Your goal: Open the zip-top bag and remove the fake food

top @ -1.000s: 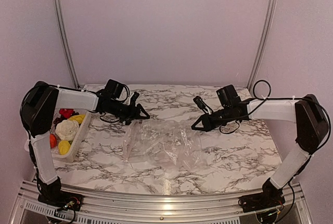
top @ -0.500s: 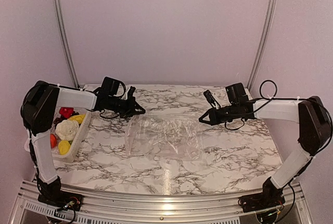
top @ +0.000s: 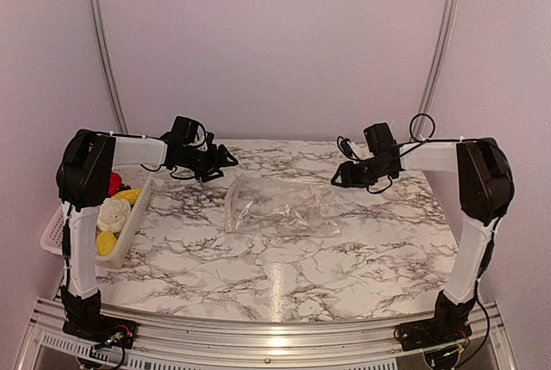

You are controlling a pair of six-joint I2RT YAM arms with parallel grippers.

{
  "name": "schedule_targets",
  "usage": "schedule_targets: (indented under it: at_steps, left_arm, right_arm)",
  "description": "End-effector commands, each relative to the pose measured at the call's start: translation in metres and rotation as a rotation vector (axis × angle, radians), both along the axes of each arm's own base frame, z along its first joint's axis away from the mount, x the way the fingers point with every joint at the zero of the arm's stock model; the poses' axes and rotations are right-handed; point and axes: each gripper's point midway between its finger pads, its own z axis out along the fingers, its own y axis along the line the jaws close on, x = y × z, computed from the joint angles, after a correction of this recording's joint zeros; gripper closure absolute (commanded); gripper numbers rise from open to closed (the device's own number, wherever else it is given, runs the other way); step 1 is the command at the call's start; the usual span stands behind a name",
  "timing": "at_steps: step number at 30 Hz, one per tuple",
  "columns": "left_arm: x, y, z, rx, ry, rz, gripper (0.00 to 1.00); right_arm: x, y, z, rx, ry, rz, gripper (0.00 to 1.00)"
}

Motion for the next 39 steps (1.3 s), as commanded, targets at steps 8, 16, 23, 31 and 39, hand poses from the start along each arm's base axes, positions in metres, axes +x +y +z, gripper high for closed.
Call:
schedule_targets:
  at_steps: [8, 16, 23, 31, 39]
  left_arm:
    - [0.010, 0.072, 0.083, 0.100, -0.097, 0.109, 0.01]
    - [-0.014, 0.156, 0.161, 0.131, -0.169, 0.245, 0.01]
    - [-0.059, 0.195, 0.184, 0.283, -0.180, 0.288, 0.01]
    - [-0.119, 0.203, 0.159, 0.340, -0.160, 0.257, 0.01]
    - [-0.156, 0.212, 0.149, 0.355, -0.170, 0.281, 0.01]
  right_arm:
    - [0.013, -0.018, 0.076, 0.066, -0.086, -0.044, 0.22]
    - [-0.008, -0.048, 0.161, 0.145, -0.250, -0.079, 0.13]
    - [-0.055, -0.065, 0.202, 0.171, -0.350, -0.119, 0.04]
    - [-0.124, -0.080, 0.192, 0.220, -0.343, -0.187, 0.01]
    - [-0.164, -0.089, 0.176, 0.235, -0.344, -0.221, 0.01]
